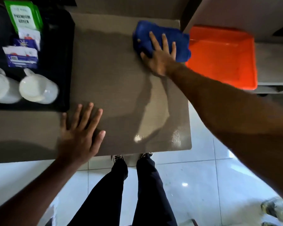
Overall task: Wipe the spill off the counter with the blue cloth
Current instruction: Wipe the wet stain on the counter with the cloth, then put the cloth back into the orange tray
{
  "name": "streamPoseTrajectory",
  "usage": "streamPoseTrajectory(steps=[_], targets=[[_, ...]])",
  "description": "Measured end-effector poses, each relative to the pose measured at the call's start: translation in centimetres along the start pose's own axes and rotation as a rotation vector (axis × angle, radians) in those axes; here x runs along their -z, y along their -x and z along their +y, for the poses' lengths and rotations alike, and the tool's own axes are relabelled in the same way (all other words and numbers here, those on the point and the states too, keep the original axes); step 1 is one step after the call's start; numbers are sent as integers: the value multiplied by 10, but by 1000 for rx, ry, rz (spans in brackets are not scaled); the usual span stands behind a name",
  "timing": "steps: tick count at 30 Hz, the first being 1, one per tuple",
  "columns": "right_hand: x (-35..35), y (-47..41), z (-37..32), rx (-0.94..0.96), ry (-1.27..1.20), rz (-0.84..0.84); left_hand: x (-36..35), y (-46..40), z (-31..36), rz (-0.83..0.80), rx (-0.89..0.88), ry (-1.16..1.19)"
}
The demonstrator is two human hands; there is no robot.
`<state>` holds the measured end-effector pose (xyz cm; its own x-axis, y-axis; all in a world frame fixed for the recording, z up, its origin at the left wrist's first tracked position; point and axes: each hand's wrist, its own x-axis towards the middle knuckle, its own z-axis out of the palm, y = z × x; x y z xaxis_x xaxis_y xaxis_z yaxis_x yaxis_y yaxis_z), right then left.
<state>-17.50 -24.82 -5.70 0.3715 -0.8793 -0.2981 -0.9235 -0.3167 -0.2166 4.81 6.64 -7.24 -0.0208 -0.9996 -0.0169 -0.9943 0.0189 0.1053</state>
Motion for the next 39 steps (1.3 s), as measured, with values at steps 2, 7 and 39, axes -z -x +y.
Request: streamPoseTrajectory(steps=[2,7,39], targets=[[-4,11,3,2,-5,44,0,1,-1,-9,9,5],[-50,201,-5,88,50,63,14,-4,5,-96,44,58],[59,4,210,-552,-1639,-409,0,-239,150,-171,-65,43]])
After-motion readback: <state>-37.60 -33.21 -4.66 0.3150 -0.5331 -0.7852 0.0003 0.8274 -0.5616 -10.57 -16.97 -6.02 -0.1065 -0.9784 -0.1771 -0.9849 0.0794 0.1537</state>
